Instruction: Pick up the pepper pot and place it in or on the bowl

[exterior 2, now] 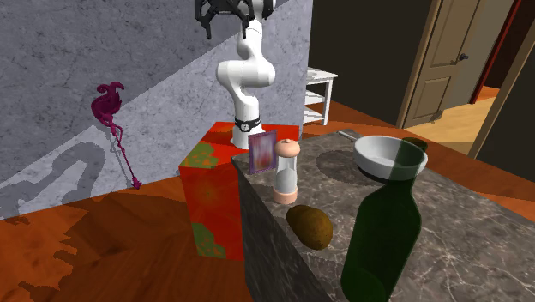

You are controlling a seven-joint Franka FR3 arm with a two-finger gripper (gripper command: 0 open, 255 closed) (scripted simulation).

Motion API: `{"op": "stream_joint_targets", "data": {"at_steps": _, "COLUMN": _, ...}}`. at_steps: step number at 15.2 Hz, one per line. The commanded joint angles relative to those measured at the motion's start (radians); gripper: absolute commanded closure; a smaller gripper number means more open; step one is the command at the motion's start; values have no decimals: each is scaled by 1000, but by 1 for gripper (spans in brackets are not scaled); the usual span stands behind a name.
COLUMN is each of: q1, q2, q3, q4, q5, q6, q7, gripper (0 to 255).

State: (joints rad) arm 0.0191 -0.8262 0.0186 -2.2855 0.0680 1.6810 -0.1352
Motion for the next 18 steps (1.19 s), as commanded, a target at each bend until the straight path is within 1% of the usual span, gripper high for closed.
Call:
{"op": "stream_joint_targets", "data": {"at_steps": 1, "q1": 0, "q2": 0, "q3": 0, "q4": 0, "q5": 0, "q6": 0, "q7": 0, "gripper": 0}}
{"op": "stream_joint_targets", "data": {"at_steps": 6, "q1": 16, "q2": 36, "q3": 63, "q4": -111, "q5": 50, "q6": 149, "q7": 68, "gripper": 0}}
{"op": "stream_joint_targets", "data": {"at_steps": 10, "q1": 32, "q2": 92, "q3": 116, "q4": -176, "q5": 89, "q6": 275, "q7": 121, "gripper": 0}}
{"op": "stream_joint_targets", "data": {"at_steps": 14, "q1": 47, "q2": 173, "q3": 172, "q4": -220, "q5": 126, "q6": 406, "q7": 174, "gripper": 0}}
{"op": "stream_joint_targets", "data": {"at_steps": 18, "q1": 59, "q2": 279, "q3": 230, "q4": -241, "q5": 155, "q6": 540, "q7": 226, "gripper": 0}}
